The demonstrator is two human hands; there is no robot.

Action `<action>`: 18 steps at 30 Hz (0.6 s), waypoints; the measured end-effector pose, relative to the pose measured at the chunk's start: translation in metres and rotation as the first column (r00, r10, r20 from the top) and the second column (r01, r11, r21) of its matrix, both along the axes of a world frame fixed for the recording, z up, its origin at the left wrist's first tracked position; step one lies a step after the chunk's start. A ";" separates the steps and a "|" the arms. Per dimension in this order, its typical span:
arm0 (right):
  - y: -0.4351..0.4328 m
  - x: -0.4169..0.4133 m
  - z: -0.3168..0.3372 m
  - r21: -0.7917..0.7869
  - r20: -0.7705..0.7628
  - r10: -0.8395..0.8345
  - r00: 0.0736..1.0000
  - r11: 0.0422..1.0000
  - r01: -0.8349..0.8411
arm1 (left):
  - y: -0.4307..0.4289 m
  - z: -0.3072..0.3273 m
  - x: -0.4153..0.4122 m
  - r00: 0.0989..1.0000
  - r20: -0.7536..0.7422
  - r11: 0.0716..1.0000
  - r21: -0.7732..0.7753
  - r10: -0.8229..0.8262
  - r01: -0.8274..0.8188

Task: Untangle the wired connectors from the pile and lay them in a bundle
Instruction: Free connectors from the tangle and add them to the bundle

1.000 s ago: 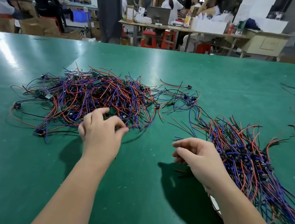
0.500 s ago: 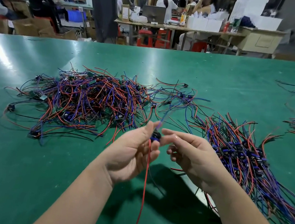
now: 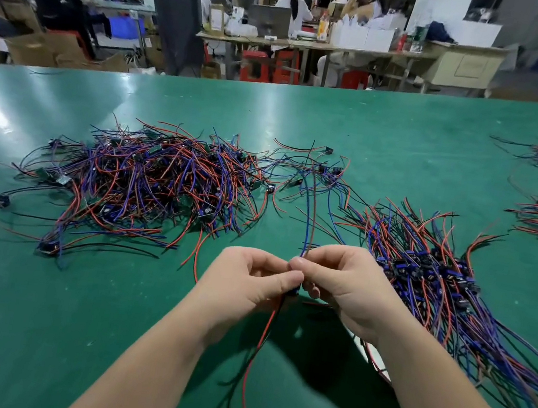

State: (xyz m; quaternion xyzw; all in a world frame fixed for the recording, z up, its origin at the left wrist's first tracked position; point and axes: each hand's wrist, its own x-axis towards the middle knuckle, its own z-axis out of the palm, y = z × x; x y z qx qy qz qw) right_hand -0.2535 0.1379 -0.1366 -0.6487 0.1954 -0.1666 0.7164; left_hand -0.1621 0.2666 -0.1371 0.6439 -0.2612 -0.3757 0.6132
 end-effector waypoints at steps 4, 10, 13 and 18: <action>0.000 -0.003 0.001 -0.080 -0.070 0.037 0.997 0.996 -0.042 | 0.001 0.001 0.000 0.999 -0.025 0.998 0.051 -0.031 0.032; -0.010 -0.006 0.009 0.052 -0.003 -0.147 0.989 0.988 0.147 | 0.002 0.004 0.000 0.975 -0.071 0.972 0.094 -0.209 0.215; -0.013 -0.007 0.016 0.196 0.008 -0.214 0.977 0.958 0.209 | 0.002 0.002 0.000 0.963 -0.082 0.958 0.108 -0.258 0.265; -0.030 -0.015 0.028 0.429 0.049 -0.426 0.903 0.826 0.366 | 0.008 0.004 0.000 0.928 -0.033 0.903 0.224 -0.370 0.368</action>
